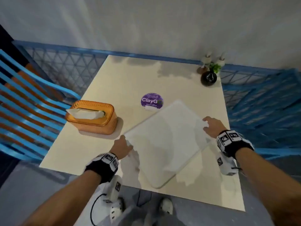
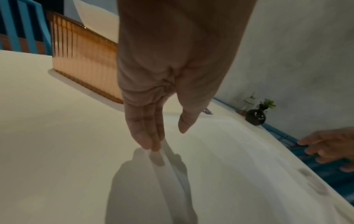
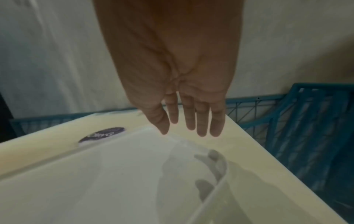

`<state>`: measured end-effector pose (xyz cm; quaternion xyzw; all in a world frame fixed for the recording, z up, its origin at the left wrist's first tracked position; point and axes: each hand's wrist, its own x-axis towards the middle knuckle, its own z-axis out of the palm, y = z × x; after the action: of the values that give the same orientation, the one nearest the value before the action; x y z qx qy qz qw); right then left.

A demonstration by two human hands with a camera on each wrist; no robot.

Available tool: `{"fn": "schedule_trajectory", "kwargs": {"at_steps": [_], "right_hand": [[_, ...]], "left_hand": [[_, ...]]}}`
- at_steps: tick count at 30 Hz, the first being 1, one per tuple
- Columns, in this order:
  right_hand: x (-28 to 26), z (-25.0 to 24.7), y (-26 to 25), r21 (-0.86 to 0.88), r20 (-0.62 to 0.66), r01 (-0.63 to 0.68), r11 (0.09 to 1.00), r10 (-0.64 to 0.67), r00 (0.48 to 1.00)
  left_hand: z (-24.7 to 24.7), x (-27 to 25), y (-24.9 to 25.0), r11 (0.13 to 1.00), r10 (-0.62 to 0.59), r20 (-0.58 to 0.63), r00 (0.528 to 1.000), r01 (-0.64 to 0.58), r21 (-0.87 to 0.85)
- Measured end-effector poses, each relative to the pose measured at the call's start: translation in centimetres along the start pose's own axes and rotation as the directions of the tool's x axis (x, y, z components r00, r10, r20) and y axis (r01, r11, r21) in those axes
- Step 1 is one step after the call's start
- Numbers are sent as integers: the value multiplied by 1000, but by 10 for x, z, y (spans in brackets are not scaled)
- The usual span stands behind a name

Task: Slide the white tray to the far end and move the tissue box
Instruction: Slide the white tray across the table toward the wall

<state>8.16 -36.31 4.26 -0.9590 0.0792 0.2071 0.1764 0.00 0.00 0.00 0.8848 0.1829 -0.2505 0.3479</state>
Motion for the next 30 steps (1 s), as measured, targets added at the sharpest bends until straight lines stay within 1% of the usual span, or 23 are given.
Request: {"fn": "schedule_trajectory", "kwargs": {"at_steps": [2, 4, 5, 8, 10, 15, 17, 20, 23, 26, 30], "right_hand": [[14, 1, 3, -47, 28, -31, 998, 32, 999], [26, 3, 5, -66, 29, -53, 996, 55, 998], [31, 7, 7, -79, 31, -54, 995, 56, 998], [37, 18, 16, -108, 37, -44, 993, 49, 998], [41, 23, 21, -116, 20, -32, 993, 35, 999], [40, 33, 35, -119, -89, -27, 993, 16, 996], [36, 35, 41, -92, -84, -42, 995, 35, 996], [22, 38, 48, -31, -65, -85, 996, 83, 994], [3, 44, 55, 42, -44, -121, 992, 123, 991], [-18, 52, 59, 118, 9, -141, 983, 141, 990], [-34, 62, 61, 180, 44, -150, 972, 145, 988]], "left_hand": [[11, -1, 5, 994, -73, -85, 994, 65, -93], [23, -8, 6, 983, -123, -167, 978, 97, -156], [33, -12, 2, 978, -148, -181, 972, 116, -176], [56, -36, 0, 972, -166, -151, 974, 136, -190], [66, -45, 1, 961, -169, -155, 973, 128, -244], [67, -51, 4, 945, -178, -187, 966, 115, -307], [62, -48, 5, 952, -181, -203, 962, 119, -283], [52, -35, 4, 976, -147, -233, 961, 102, -194], [38, -10, 3, 994, -87, -255, 963, 68, -81], [23, 18, 8, 998, -28, -292, 956, 44, 48], [8, 40, 17, 991, 41, -310, 950, 1, 135]]}}
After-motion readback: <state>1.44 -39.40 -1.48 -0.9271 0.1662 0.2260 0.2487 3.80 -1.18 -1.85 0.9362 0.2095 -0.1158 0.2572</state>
